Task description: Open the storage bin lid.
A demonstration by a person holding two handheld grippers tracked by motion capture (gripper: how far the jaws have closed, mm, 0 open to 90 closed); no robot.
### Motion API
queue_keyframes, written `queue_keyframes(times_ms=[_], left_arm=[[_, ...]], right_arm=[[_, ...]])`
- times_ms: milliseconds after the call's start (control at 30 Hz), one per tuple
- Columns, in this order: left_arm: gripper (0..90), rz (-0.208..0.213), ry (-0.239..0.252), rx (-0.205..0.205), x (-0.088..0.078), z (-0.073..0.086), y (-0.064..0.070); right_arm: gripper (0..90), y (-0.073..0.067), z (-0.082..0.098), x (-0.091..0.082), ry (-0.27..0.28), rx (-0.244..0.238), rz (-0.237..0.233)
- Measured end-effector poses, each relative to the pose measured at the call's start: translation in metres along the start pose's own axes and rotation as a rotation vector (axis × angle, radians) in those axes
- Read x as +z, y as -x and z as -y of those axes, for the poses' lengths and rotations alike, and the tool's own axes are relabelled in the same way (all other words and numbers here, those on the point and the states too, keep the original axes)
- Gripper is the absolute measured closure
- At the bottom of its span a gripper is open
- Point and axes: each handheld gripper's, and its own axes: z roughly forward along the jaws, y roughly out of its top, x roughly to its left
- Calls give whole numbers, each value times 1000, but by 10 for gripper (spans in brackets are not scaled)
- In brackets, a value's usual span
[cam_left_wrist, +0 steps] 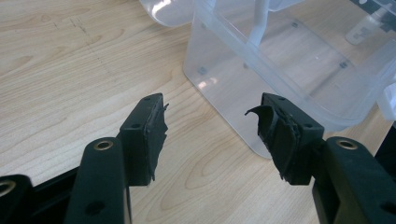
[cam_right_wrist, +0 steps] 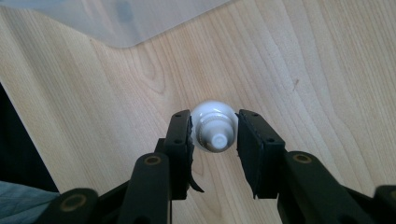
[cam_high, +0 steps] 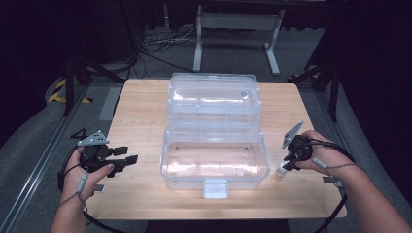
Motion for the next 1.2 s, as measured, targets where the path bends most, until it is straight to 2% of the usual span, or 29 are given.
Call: queue_keyframes(times_ms=[200, 567, 933, 1200], left_arm=[[421, 0, -1, 2, 0, 0, 0], [422, 1, 1, -2, 0, 0, -1], [421, 4, 6, -5, -1, 0, -1], [421, 2, 5, -1, -1, 0, 0]], right_arm=[[692, -1, -1, 4, -17, -15, 5], [712, -1, -2, 2, -11, -32, 20], [711, -1, -6, -24, 28, -16, 17], [712, -2, -13, -42, 37, -34, 18]])
